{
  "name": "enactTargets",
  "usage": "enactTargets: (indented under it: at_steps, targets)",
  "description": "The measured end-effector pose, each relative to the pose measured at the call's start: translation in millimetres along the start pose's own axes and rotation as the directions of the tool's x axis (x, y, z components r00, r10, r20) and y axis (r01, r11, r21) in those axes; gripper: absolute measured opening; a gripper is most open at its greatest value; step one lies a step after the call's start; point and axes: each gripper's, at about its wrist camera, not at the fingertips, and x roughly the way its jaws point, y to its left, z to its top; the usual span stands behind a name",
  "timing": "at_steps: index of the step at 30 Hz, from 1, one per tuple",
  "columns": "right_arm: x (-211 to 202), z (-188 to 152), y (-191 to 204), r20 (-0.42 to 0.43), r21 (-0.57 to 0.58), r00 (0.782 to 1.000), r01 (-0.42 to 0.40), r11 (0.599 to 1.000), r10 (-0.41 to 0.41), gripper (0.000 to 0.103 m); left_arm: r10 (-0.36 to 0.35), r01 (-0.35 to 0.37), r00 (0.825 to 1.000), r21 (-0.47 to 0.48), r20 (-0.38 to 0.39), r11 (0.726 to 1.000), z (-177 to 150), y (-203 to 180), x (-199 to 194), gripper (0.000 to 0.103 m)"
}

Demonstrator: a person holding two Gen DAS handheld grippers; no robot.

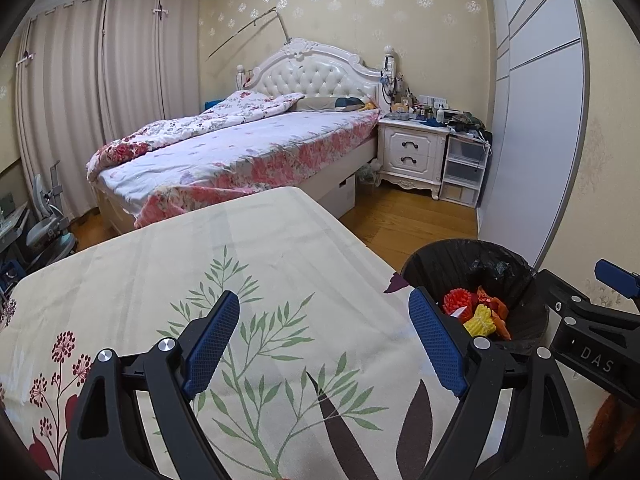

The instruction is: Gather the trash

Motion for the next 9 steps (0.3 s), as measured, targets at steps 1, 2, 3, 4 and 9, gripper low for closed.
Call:
enactTargets:
  at_steps: [1,2,3,4,9]
  targets:
    - [-0.4,-0.3,1.5,0.000,-0.003,1.000,-0.001,1.000,0.001,0.089,0.003,-0.003,1.000,-0.008,-0.007,1.000,0.1,1.9,1.0,0.084]
    - [0.8,0.1,2.6,0.000,-0.005,1.000,-0.003,1.000,0.003,0.089,0.008,-0.008,1.000,-0.015,-0.014,1.000,0.1,5.0,2.2,0.084]
    - [1.0,0.0,4.5,-0.001,-0.008,1.000,-0.006,1.000,0.006,0.089,0.015,-0.015,1.000,-0.022,-0.020,1.000,-0.1,7.8,3.3,0.084]
    - [1.7,0.9,5.9,-0.002,-0.011,1.000,-0.010,1.000,0.010,0.089,0.021,-0.022,0.999,-0.032,-0.026,0.999,-0.7,11.5,4.0,0.084]
    - [7.2,1.9,27.2,-0.016,-0.049,0.999,-0.047,0.998,0.047,0.089,0.046,-0.051,0.997,-0.076,-0.068,0.996,-6.1,38.7,9.2,0.084]
